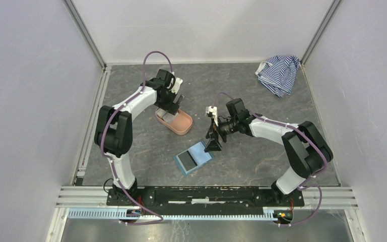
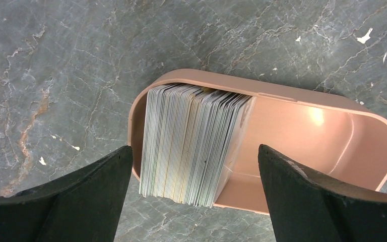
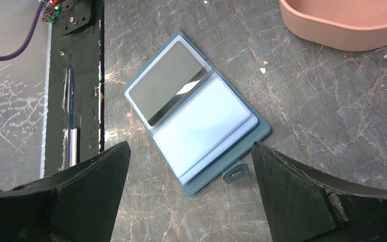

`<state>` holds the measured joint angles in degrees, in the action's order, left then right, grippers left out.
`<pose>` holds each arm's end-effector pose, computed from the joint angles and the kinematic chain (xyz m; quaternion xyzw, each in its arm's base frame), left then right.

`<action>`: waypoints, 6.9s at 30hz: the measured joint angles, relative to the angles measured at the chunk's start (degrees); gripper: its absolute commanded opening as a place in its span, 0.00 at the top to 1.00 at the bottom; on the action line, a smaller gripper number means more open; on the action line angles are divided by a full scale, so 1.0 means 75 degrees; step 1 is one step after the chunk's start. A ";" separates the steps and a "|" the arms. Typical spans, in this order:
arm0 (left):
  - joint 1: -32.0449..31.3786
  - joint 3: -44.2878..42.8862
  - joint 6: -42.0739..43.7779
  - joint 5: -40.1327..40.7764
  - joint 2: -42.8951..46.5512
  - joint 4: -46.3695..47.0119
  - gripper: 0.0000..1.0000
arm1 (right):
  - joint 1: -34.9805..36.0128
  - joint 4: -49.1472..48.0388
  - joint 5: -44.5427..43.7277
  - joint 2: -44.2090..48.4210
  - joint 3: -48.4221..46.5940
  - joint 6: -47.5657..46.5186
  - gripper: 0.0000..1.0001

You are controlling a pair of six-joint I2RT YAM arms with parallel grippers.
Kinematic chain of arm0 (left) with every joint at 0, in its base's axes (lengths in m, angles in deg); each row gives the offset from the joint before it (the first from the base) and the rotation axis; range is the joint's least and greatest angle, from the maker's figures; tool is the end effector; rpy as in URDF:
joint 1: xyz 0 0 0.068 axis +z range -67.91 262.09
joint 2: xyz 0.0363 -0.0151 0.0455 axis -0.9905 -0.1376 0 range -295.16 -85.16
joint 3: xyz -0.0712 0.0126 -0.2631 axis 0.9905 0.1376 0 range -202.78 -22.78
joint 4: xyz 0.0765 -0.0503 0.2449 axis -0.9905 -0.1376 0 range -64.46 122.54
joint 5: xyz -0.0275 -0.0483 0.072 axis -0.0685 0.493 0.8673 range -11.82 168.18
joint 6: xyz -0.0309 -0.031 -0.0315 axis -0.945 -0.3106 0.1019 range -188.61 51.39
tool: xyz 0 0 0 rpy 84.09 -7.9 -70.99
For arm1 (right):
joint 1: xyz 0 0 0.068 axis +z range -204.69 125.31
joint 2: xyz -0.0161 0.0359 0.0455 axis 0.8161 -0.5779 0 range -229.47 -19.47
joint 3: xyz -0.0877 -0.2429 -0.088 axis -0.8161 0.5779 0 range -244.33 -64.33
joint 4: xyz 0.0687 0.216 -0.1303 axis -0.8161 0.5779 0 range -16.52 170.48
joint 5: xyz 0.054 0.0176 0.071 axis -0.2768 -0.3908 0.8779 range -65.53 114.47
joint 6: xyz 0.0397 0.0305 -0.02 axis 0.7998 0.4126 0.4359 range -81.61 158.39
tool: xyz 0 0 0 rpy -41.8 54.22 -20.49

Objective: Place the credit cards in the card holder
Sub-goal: Pick up the credit card from the storage box.

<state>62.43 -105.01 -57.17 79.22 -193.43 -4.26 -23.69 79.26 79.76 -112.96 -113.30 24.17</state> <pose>0.3762 -0.1337 0.2131 0.2586 0.9370 -0.0080 0.2349 0.2533 0.1863 0.1755 -0.4658 0.7086 0.4756 0.2338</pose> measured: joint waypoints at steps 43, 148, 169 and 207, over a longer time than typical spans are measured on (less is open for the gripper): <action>-0.0198 -0.0023 -0.0006 0.1241 0.0093 -0.0108 0.38 | 0.0000 0.0003 0.0009 0.0000 0.0000 0.0000 0.02; -0.0772 0.0647 -0.0143 0.2993 -0.0047 0.0758 0.30 | 0.0000 0.0140 0.0169 0.0000 -0.0061 -0.0029 0.02; -0.0737 0.0498 -0.0143 0.2917 0.0044 0.0519 0.52 | 0.0000 0.0163 0.0169 0.0000 -0.0061 -0.0029 0.02; -0.0793 0.0411 -0.0166 0.2777 0.0321 0.0117 0.73 | 0.0000 0.0163 0.0175 0.0000 -0.0061 -0.0029 0.02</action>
<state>56.49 -101.93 -58.42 100.05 -191.03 -3.38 -23.69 80.48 81.07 -112.96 -113.76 23.95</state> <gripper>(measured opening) 0.275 0.982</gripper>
